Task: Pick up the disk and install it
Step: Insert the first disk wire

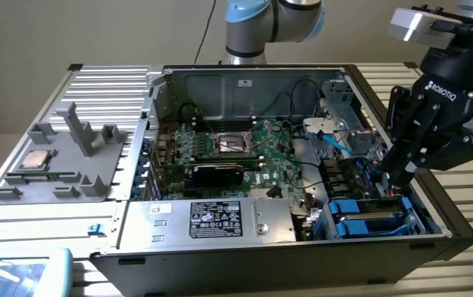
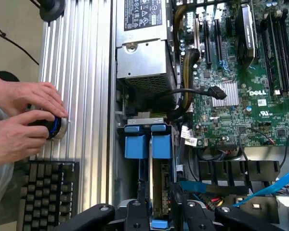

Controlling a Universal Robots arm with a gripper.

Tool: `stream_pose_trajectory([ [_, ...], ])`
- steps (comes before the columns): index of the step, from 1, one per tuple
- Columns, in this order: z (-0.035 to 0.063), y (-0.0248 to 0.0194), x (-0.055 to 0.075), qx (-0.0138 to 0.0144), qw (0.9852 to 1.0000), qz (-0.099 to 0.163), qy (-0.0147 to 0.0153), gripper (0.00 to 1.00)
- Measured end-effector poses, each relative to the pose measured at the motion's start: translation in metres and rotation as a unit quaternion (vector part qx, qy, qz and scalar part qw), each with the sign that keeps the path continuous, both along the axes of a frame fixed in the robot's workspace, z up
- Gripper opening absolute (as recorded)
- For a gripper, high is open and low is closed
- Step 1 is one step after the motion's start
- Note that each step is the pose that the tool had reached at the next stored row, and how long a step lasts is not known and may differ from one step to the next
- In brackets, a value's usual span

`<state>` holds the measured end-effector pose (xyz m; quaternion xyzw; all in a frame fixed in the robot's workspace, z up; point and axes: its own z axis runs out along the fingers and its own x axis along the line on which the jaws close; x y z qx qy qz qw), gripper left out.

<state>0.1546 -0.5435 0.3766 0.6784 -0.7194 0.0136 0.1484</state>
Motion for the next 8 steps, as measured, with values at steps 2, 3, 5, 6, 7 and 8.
stream_pose_trajectory([
  [2, 0.0003, 0.0013, -0.004, 0.0, 1.0, 0.0, -0.0032, 0.31],
  [3, 0.0002, 0.0019, -0.007, 0.0001, 1.0, 0.0, -0.0045, 0.31],
  [5, 0.0002, 0.003, -0.012, 0.0, 1.0, 0.0, -0.0071, 0.31],
  [6, 0.0002, 0.0035, -0.015, 0.0, 1.0, 0.0, -0.0085, 0.31],
  [7, 0.0002, 0.0038, -0.018, 0.0, 0.9999, 0.0, -0.0101, 0.31],
  [8, 0.0002, 0.0042, -0.021, 0.0, 0.9999, 0.0, -0.0118, 0.31],
])
